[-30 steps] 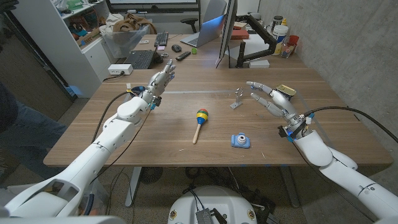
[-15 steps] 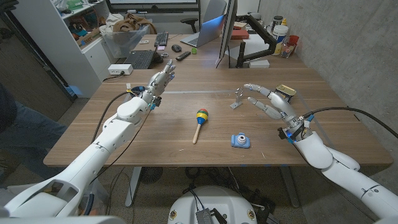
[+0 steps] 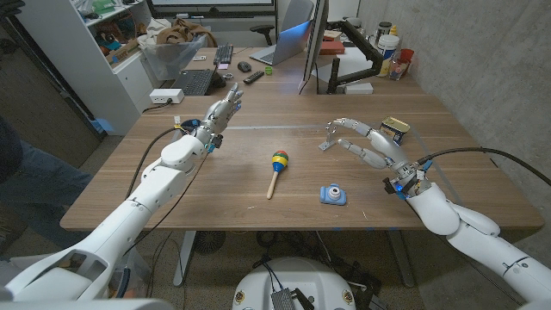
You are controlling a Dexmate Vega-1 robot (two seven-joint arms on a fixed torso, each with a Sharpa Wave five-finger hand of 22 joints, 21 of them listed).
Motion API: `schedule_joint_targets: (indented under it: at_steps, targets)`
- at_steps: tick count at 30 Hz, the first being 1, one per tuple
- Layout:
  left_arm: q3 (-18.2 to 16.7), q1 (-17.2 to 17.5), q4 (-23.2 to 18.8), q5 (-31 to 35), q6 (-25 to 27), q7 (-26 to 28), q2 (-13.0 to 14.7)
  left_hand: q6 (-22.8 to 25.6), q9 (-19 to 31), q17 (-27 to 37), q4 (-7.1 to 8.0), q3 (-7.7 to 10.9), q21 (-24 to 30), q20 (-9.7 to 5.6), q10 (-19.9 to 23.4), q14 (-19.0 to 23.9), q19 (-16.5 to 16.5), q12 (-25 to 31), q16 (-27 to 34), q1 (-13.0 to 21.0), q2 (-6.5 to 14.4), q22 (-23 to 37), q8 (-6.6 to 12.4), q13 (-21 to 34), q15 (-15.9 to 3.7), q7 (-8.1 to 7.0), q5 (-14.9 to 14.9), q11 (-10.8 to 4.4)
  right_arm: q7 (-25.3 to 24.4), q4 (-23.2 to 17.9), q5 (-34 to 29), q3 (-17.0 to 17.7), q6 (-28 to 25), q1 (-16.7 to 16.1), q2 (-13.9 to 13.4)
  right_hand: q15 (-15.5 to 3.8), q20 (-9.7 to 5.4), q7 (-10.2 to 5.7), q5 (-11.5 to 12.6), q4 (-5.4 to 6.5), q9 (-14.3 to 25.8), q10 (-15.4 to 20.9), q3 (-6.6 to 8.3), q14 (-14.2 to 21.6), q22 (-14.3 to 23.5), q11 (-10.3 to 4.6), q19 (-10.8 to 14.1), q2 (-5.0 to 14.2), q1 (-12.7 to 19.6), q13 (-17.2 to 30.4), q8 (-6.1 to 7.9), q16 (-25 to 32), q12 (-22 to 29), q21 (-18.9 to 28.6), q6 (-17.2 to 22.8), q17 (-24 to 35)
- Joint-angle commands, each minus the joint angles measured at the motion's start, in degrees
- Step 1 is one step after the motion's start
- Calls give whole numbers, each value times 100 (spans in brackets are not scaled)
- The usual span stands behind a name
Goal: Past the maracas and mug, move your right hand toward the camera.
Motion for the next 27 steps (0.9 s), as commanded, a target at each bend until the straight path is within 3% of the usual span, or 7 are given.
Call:
schedule_joint_targets:
  at_steps: [1, 27]
  targets:
    - [-26, 44, -45, -11, 4, 18, 31, 10, 17, 28, -5, -30, -20, 29, -11, 11, -37, 38, 11, 22, 34, 35, 8, 23, -18, -23, -31, -20, -123, -126, -199, -96, -279, -25, -104, -14, -44, -18, 27, -20, 25, 11, 22, -34, 34, 22, 21, 0, 63, 18, -13, -5, -22, -14, 18, 12]
    - [27, 66, -118, 28, 62, 41, 32, 12, 18, 28, 0, -42, -18, 46, -8, 7, -36, 36, 9, 36, 45, 36, 9, 23, -21, -25, -39, -26, -406, -368, -648, -258, -655, -181, -479, -8, -41, -35, 40, -40, 28, 47, 33, -37, 36, 17, 7, 23, 70, 20, -23, 0, -11, -77, 15, 14]
